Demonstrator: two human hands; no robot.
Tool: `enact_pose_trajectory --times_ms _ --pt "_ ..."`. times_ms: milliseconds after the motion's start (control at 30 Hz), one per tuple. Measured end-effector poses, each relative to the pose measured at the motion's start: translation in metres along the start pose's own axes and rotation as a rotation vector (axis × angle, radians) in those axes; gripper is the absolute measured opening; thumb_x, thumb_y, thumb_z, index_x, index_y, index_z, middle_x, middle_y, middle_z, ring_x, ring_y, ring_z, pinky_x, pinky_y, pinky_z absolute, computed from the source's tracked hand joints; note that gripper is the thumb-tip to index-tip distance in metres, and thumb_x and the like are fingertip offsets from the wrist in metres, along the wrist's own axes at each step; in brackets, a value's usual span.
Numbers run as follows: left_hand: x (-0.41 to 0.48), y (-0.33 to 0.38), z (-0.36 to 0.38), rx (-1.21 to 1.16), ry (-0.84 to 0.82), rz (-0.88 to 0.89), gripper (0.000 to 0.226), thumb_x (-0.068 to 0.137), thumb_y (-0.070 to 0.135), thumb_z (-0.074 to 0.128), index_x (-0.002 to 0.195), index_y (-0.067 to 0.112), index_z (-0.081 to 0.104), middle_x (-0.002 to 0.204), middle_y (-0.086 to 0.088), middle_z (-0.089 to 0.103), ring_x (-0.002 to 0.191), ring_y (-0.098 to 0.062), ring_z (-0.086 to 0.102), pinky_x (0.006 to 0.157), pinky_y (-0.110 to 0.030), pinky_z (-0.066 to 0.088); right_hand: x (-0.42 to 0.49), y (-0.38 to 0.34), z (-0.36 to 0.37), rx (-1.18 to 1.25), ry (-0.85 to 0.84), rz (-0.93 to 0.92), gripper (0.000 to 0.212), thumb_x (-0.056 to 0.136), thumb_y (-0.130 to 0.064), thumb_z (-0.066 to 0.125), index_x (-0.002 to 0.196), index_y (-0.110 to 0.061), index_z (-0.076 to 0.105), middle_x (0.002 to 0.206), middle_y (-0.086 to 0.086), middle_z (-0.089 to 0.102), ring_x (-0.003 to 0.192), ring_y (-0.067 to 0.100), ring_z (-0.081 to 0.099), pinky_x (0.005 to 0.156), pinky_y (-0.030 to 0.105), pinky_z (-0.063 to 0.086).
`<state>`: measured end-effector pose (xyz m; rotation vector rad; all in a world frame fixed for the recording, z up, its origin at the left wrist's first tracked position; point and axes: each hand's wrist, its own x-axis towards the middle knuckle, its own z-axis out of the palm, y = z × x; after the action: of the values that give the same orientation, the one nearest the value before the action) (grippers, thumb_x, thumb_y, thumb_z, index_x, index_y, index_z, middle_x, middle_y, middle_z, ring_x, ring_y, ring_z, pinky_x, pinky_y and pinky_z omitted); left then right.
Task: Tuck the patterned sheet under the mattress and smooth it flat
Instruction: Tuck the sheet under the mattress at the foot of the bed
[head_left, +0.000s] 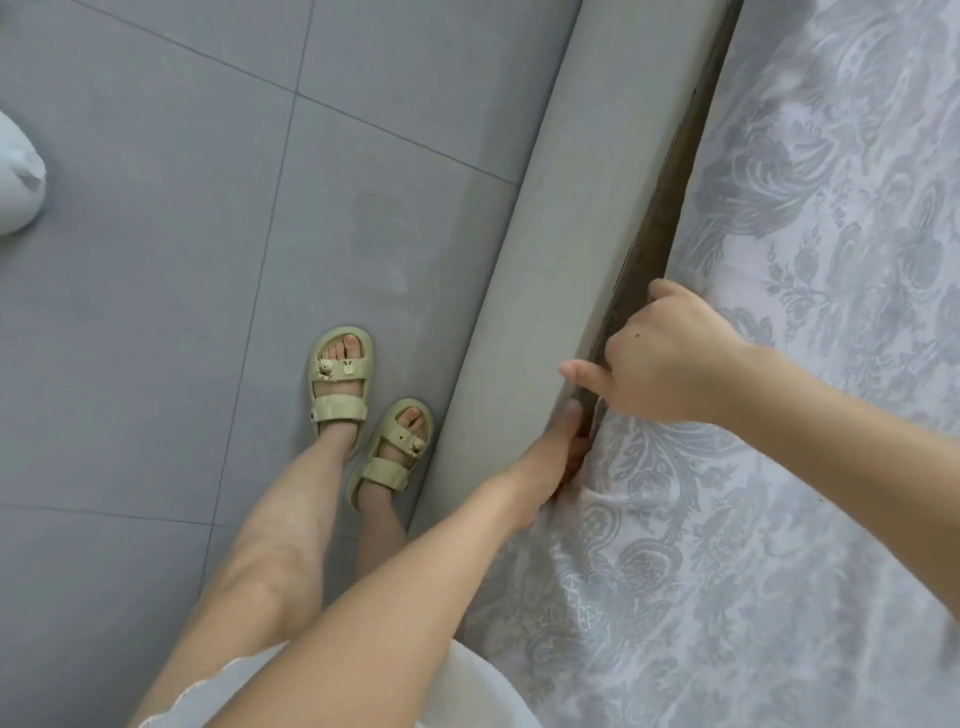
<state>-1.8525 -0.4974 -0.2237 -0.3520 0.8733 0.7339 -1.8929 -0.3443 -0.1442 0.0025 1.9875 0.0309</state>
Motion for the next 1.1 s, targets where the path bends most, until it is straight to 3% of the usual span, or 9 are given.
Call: enact_pose_trajectory --times_ms 133,200,300,433,533,633,800,967,1100 --pt "0.011 -0.014 0.005 -0.034 -0.006 -0.06 0.068 0.087 0.072 0.026 0.134 0.028 0.049 0.132 0.002 0.057 0.12 -0.016 0.053 0.108 -0.037 0.038 0.019 -0.004 0.004 -0.056 -0.043 0.002 0.069 0.096 -0.054 0.004 0.055 -0.014 0.042 0.07 0.0 0.06 0.075 0.021 0.048 0.101 0.036 0.027" --pt "0.008 -0.01 -0.006 -0.041 0.012 -0.061 0.061 0.092 0.067 0.019 0.123 0.03 0.056 0.123 0.002 0.061 0.113 -0.016 0.057 0.104 -0.034 0.041 0.033 -0.009 0.006 -0.095 -0.096 0.012 0.07 0.097 -0.055 0.004 0.073 -0.014 0.056 0.103 0.005 0.067 0.1 0.022 0.055 0.102 0.036 0.026" --pt "-0.008 -0.001 -0.015 0.103 0.189 -0.046 0.066 0.095 0.06 0.016 0.122 0.018 0.058 0.126 -0.008 0.061 0.115 -0.022 0.057 0.103 -0.034 0.041 0.042 -0.012 0.007 -0.132 -0.159 0.044 0.074 0.097 -0.057 0.004 0.122 -0.014 0.059 0.133 0.007 0.055 0.128 0.022 0.044 0.102 0.035 0.026" --pt "-0.035 -0.014 -0.018 0.47 0.535 0.247 0.06 0.101 0.043 0.021 0.098 0.004 0.067 0.108 -0.018 0.067 0.106 -0.032 0.059 0.094 -0.04 0.044 0.043 -0.016 0.007 -0.147 -0.225 0.086 0.075 0.095 -0.059 0.004 0.134 -0.014 0.05 0.145 0.008 0.044 0.137 0.024 0.033 0.106 0.037 0.024" --pt "-0.035 -0.024 -0.014 0.309 0.401 0.233 0.064 0.097 0.054 0.02 0.112 0.013 0.066 0.114 -0.01 0.067 0.11 -0.026 0.059 0.101 -0.041 0.042 0.036 -0.019 0.003 -0.122 -0.23 0.099 0.074 0.096 -0.058 0.004 0.122 -0.015 0.058 0.139 0.007 0.05 0.134 0.024 0.037 0.109 0.039 0.021" --pt "-0.021 -0.028 -0.001 0.294 0.29 0.135 0.078 0.084 0.069 0.015 0.123 0.02 0.061 0.124 -0.007 0.063 0.118 -0.024 0.055 0.106 -0.043 0.038 0.01 -0.029 -0.001 -0.06 -0.028 0.049 0.066 0.099 -0.051 0.009 0.07 -0.014 0.054 0.105 0.004 0.068 0.108 0.023 0.056 0.112 0.044 0.017" --pt "-0.012 -0.036 0.01 0.048 0.188 0.113 0.066 0.092 0.064 0.017 0.132 0.025 0.052 0.135 -0.001 0.055 0.128 -0.016 0.047 0.112 -0.038 0.033 -0.029 -0.055 0.029 -0.039 0.134 0.03 0.069 0.098 -0.052 0.015 0.086 -0.013 0.071 0.086 0.005 0.07 0.099 0.025 0.059 0.115 0.05 0.004" --pt "-0.017 -0.035 0.003 0.03 0.215 0.077 0.055 0.1 0.048 0.022 0.138 0.017 0.045 0.139 -0.004 0.05 0.13 -0.02 0.046 0.108 -0.034 0.038 -0.005 -0.065 0.042 -0.098 0.044 0.026 0.068 0.099 -0.052 0.01 0.102 -0.016 0.068 0.106 0.004 0.068 0.106 0.021 0.056 0.109 0.044 0.014" --pt "-0.037 -0.051 -0.023 -0.013 0.297 0.178 0.05 0.101 0.041 0.028 0.123 0.008 0.059 0.122 -0.008 0.062 0.112 -0.022 0.059 0.098 -0.031 0.043 0.01 -0.071 0.042 -0.088 0.025 0.035 0.067 0.099 -0.052 0.008 0.113 -0.017 0.064 0.119 0.002 0.064 0.117 0.02 0.052 0.108 0.042 0.016"
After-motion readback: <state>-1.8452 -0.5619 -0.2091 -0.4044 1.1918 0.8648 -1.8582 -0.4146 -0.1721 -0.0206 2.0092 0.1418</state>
